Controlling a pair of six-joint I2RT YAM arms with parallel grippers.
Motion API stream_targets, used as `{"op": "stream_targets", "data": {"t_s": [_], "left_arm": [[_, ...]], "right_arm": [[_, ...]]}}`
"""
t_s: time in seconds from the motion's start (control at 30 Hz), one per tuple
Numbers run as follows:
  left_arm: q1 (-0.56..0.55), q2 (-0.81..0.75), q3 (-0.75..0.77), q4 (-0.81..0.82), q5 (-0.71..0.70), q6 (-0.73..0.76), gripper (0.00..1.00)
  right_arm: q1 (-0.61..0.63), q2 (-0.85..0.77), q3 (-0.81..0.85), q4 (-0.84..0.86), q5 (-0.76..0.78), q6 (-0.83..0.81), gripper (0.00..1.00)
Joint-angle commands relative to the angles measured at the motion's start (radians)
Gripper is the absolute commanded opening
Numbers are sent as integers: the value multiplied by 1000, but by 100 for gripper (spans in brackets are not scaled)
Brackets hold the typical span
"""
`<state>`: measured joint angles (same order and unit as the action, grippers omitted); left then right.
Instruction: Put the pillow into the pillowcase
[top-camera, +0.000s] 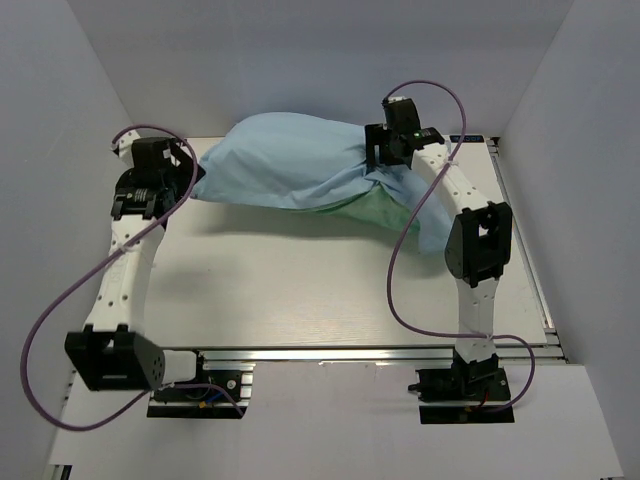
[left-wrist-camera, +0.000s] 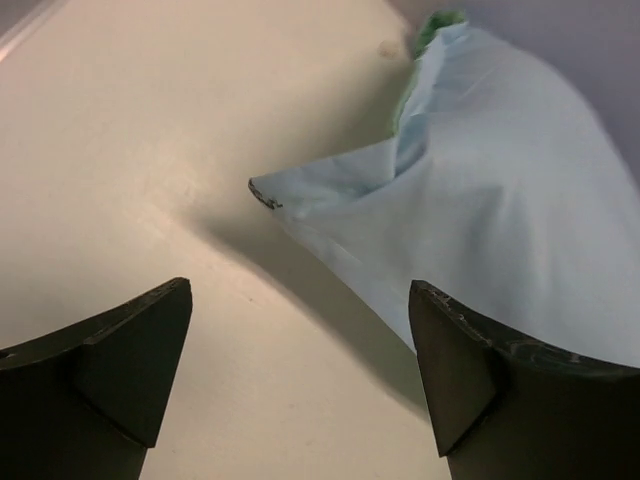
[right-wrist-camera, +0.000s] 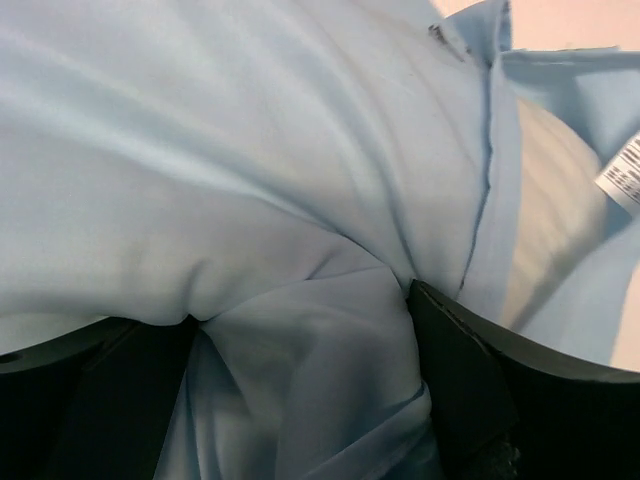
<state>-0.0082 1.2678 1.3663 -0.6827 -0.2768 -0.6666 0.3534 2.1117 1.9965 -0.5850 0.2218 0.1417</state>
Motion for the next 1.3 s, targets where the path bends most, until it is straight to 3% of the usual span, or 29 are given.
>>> {"op": "stream_targets", "data": {"t_s": [0.0,0.1,0.17,0.33,0.53,0.57,0.73,0.87,1.0,1.1,1.27], "left_arm": [[52,114,16,-138,-24,-80,98],[63,136,-57,-97,27,-88,98],[80,140,-122,-29,24,-106,98],[240,163,-301,135,134,-142,98],[289,15,-781,784,269,-111,98],[289,-14,-806,820,313,-50,98],[289,17,-814,865,366,105,98],[289,132,-779,856,372,183,98],[289,290,-724,877,491,274,98],[283,361,-704,925,689,373,92],[278,421,-642,882,662,401,82]], "right_arm": [[-8,24,77,-13,83,-99,89],[-8,-34,35,-10,30,-117,89],[-8,-91,-14,4,-86,-132,89],[-8,-361,-221,48,-281,-102,89],[-8,-597,-384,83,-423,-51,89],[-10,-617,-416,82,-427,-44,89],[-10,-732,-522,42,-281,-1,89],[-10,-803,-614,13,-184,64,89],[-8,-898,-723,-2,-138,102,89],[-13,-944,-771,-44,-76,163,89],[-28,-1006,-841,-148,13,246,89]]}}
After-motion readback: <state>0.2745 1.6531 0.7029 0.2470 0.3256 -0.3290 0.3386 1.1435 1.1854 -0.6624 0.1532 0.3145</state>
